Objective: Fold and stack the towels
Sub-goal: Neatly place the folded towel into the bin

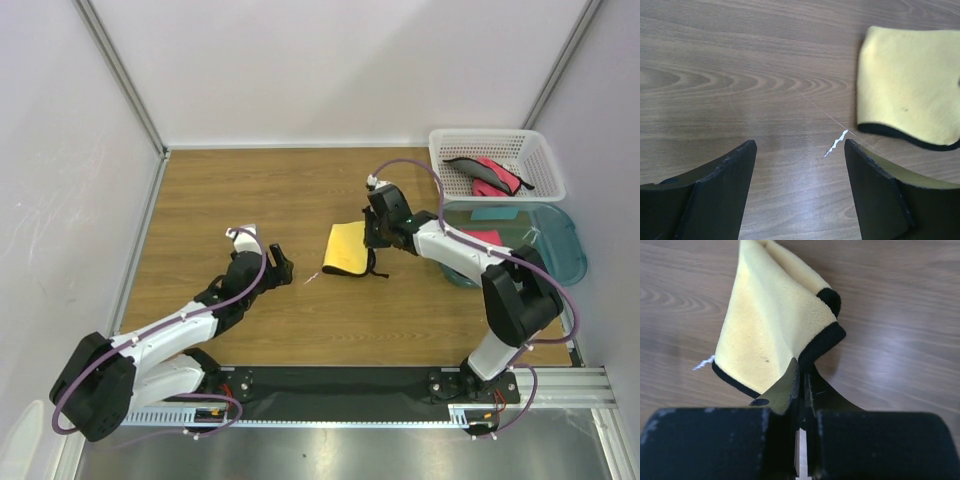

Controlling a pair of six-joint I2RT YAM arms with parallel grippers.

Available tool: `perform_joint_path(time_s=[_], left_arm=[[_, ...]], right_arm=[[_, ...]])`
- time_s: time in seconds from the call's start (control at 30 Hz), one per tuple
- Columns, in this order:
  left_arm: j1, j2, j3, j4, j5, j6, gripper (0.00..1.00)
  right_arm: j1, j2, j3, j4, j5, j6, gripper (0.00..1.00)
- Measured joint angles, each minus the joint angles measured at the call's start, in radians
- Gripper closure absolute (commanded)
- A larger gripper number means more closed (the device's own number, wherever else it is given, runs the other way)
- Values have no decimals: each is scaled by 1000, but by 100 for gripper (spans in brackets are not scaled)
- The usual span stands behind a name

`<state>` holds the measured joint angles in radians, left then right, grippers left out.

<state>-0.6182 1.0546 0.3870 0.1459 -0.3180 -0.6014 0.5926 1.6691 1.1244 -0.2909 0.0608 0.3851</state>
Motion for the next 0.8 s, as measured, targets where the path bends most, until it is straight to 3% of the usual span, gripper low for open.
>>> perform_joint_path(time_s=[0.27,0.8], left_arm=[[14,26,29,-1,22,28,22],[45,125,92,-40,85,82,21]], right_arm=[[-95,-35,46,-189,60,-180,100],[-339,-95,292,-561,79,-514,100]])
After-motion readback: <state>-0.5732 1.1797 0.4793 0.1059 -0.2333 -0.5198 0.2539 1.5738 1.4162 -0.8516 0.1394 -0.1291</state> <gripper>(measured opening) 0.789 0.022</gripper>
